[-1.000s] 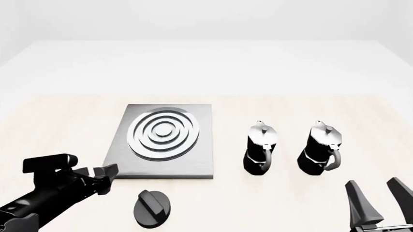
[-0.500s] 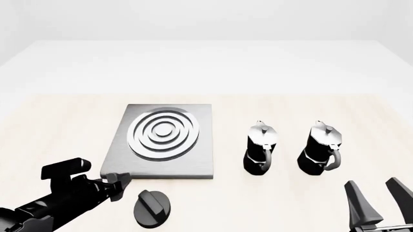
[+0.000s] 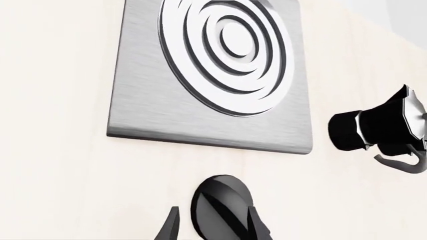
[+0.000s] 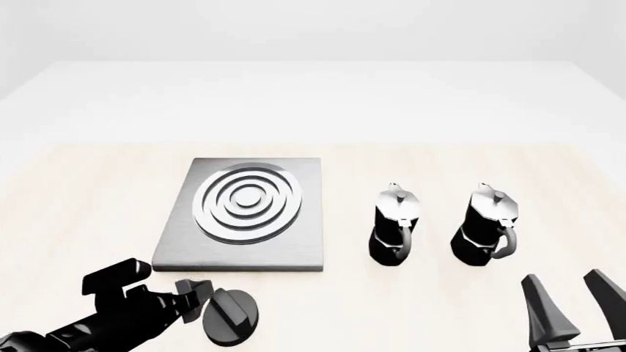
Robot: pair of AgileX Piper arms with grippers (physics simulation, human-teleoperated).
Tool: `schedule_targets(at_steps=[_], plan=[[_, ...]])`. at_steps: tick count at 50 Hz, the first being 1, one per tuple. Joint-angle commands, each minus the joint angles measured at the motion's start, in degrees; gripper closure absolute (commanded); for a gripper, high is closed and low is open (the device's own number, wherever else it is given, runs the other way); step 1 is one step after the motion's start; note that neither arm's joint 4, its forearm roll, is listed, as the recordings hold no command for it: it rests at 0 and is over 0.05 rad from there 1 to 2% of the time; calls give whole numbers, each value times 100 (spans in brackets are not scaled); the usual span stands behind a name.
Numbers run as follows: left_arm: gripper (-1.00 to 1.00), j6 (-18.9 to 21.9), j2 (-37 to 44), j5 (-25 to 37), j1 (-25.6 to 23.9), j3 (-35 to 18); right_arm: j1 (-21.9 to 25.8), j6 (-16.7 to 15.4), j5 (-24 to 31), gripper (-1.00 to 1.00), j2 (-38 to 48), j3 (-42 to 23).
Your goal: Turn off the stove.
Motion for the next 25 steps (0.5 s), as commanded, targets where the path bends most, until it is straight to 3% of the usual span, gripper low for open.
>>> schedule_targets(at_steps=[1,7,12,25], plan=[[-100,-303,550,-689,-133,240,0,-4,7,-100,-2,1],[-100,-423,834,-974,-187,242,42,-16,23,-100,-5,2],[-100,-833,1053,-1426,-377,388,45,-42,25,-100,-8,2],[-100,-848,1315,-1581,-516,186,59,-46,44,-100,-10,2]])
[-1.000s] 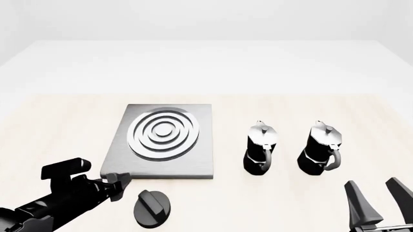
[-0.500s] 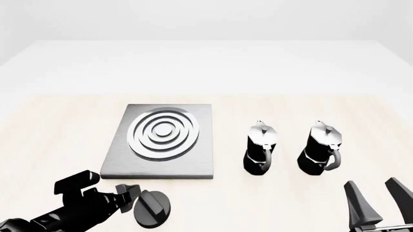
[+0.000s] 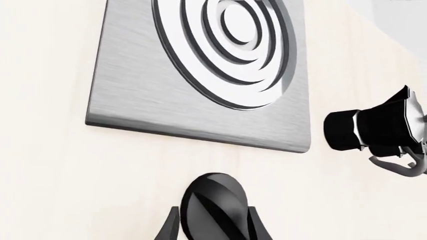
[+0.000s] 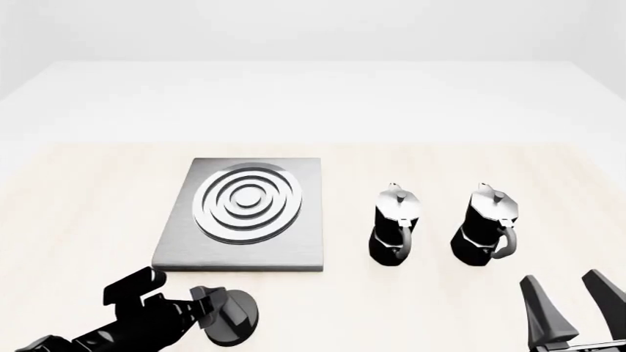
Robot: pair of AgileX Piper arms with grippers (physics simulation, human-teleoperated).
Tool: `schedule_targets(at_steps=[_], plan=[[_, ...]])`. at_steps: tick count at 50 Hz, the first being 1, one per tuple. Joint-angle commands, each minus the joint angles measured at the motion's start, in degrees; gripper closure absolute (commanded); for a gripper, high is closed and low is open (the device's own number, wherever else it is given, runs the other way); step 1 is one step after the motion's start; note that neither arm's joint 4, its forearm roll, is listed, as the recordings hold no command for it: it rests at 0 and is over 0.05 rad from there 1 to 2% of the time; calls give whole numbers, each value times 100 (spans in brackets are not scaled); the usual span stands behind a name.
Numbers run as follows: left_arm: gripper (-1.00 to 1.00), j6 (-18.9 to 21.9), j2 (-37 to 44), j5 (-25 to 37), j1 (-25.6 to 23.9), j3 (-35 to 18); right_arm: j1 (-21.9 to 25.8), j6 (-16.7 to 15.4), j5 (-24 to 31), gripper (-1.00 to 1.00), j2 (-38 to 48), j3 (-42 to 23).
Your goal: Turn off the stove.
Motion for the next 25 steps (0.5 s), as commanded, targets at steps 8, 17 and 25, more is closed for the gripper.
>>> schedule_targets(at_steps=[8,17,25], plan=[[-100,-205,322,-332,-221,-108,21,-16,23,-100,2,1],[-100,-295,520,-544,-312,-126,21,-30,26,-100,7,1],[-100,-334,679,-672,-369,-135,19,-21,27,-100,6,1]])
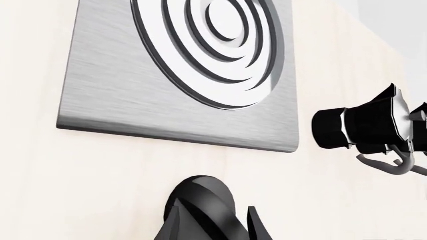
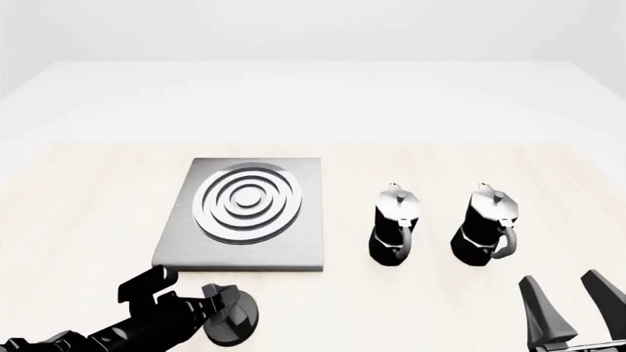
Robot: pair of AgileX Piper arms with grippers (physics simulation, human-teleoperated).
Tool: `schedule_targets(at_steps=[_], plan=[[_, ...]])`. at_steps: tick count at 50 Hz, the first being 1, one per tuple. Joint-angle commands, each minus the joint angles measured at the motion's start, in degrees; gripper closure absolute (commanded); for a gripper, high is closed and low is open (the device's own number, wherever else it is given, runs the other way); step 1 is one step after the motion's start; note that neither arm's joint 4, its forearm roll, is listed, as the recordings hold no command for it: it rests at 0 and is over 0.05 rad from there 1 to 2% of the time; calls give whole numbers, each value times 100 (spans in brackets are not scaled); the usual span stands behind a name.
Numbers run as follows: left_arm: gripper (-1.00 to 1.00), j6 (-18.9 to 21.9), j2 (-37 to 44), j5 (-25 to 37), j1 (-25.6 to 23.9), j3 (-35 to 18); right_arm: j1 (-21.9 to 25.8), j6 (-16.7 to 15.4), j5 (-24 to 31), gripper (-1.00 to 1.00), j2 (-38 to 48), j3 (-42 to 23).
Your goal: Turn off the stove.
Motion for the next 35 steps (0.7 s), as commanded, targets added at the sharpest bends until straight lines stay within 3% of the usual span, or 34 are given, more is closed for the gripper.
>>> schedule_targets(at_steps=[1,15,35], plan=[[-100,-94,300,-306,-92,10,0,0,3,-100,0,0],[-100,-213,646,-699,-167,105,5,18,-1,-100,-4,0],[-100,-219,728,-718,-341,-3,33,32,0,-100,-9,0]])
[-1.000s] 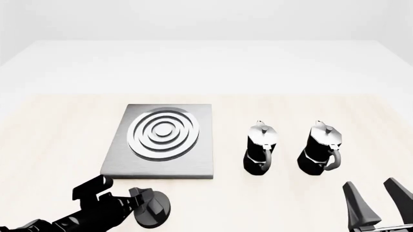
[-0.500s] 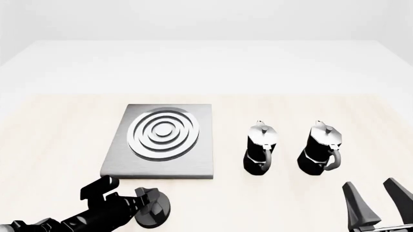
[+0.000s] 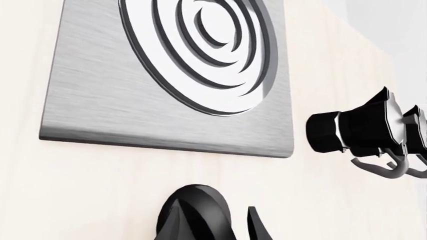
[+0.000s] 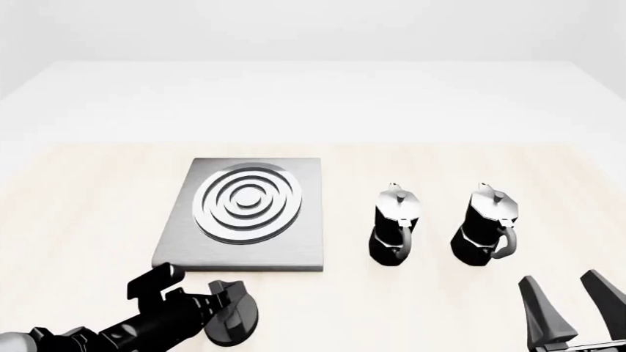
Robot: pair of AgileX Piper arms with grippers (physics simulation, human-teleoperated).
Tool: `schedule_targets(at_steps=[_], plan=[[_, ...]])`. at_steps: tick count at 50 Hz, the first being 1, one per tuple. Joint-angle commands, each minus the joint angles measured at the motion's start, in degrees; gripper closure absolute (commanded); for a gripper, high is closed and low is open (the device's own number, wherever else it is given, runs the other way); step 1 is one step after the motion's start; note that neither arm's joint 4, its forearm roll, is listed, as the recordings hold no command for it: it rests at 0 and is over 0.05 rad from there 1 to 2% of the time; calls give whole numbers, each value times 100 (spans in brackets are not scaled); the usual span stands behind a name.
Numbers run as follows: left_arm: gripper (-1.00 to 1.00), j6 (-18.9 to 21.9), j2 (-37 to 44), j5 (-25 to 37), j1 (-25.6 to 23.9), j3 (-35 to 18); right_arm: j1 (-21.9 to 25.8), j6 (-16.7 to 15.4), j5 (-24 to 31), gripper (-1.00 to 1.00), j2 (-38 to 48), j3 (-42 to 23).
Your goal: Turn off the stove.
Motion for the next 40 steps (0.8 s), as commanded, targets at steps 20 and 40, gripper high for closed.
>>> schedule_targets(at_steps=[20,40], plan=[[-100,-151,454,-246,-600,-80,6,31,-1,-100,-2,0],[-100,-43,588,-151,-722,-347,67,13,13,-100,-1,0]])
